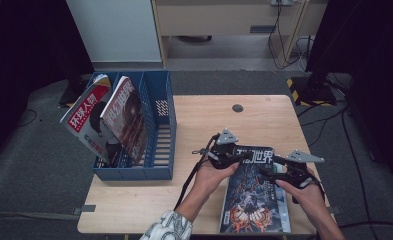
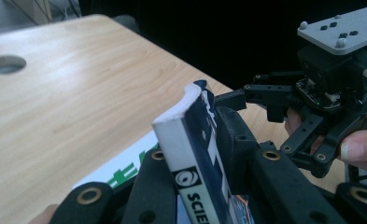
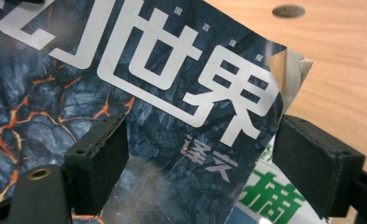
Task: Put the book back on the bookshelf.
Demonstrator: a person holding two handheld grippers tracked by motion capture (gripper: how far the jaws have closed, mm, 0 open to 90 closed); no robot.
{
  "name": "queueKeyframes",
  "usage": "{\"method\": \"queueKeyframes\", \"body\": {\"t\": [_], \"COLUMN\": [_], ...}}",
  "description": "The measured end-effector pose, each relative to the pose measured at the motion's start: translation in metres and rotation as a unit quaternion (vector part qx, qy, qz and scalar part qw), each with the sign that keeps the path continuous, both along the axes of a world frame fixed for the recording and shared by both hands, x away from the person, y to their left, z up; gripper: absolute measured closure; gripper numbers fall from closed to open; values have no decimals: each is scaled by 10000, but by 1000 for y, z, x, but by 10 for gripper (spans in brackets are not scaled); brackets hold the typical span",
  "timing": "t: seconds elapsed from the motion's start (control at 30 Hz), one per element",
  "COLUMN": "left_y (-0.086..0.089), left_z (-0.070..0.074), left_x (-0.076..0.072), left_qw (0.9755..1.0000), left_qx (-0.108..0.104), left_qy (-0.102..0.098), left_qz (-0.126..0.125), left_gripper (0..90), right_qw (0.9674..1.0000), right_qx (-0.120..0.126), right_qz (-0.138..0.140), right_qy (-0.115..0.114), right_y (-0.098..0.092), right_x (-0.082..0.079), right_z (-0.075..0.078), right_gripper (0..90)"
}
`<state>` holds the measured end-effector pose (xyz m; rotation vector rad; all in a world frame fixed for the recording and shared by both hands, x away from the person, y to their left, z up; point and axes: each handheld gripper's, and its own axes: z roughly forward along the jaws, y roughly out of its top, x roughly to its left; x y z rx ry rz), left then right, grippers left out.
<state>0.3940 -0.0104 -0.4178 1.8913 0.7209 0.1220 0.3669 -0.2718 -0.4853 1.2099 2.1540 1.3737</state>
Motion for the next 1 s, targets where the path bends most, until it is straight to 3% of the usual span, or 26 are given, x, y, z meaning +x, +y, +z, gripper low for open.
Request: {"method": "queueKeyframes", "body": {"t": [0.1, 0.37, 0.57, 0.7, 0.83, 1.0], "left_y": [5, 9, 11, 13, 14, 18], "left_z": [4, 10, 16, 21, 24, 25], "left_x": [-1, -5, -9, -11, -12, -11], "left_qw": [9998, 9994, 9986, 9977, 9972, 9969], "left_qx": [-166, -190, -232, -300, -303, -403], "left_qy": [-118, -290, -465, -586, -649, -629], "left_qz": [-16, -49, -137, -184, -217, -235], "left_gripper": [790, 803, 805, 809, 813, 818], "right_qw": [10000, 9999, 9976, 9964, 9950, 9946], "right_qx": [21, 79, 204, 273, 358, 362], "right_qz": [19, 117, 660, 801, 929, 977], "right_qy": [-88, -60, -8, 57, 128, -2], "right_y": [-3, -3, 4, 5, 6, 4], "right_x": [-1, 0, 0, 1, 0, -2], "right_z": [3, 2, 0, -1, -2, 3], "right_gripper": [178, 136, 106, 96, 171, 271]}}
